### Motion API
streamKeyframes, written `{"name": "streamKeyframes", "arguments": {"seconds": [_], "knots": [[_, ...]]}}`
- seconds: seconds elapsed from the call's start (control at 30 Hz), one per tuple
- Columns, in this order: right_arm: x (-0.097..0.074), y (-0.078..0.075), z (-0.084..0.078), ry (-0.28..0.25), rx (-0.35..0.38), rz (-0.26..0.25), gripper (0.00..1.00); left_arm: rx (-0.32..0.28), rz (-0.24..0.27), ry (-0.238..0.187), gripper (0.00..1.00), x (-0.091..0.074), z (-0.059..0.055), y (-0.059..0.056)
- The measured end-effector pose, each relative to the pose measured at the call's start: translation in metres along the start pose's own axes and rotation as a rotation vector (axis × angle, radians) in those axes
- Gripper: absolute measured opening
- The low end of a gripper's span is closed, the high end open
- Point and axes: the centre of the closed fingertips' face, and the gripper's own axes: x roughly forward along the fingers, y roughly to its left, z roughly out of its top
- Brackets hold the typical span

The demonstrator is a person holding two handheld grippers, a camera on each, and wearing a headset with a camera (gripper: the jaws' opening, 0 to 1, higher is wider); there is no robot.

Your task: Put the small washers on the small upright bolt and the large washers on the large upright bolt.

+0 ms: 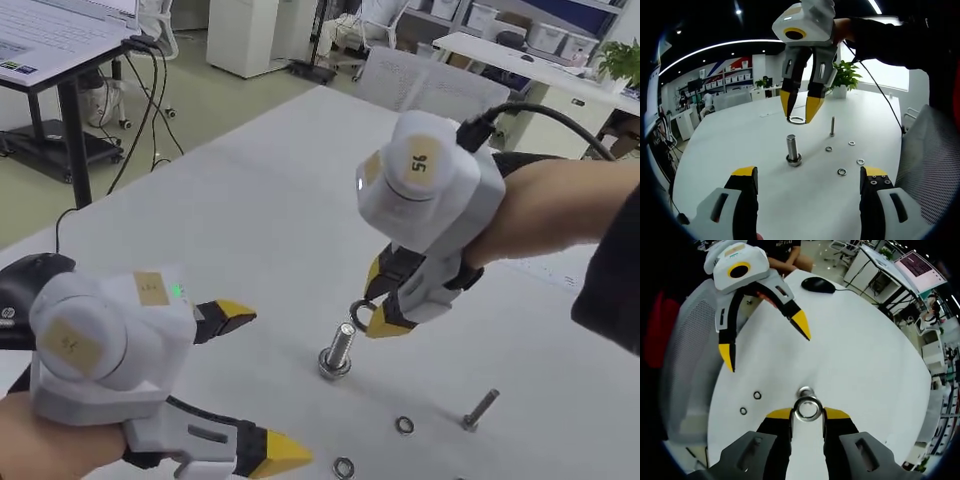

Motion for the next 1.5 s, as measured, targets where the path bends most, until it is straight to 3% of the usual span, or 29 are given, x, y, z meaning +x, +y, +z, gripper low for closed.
{"name": "streamKeyframes", "arguments": {"seconds": [0.37,1.5], "knots": [[0.015,-0.005,0.001,0.011,-0.009,0.034,0.24,-0.008,0.0,0.006,0.84,0.003,-0.005,0.001],[0.046,0.0,-0.007,0.064,-0.024,0.092,0.24,-0.016,-0.004,0.019,0.83,0.006,-0.013,-0.004]]}}
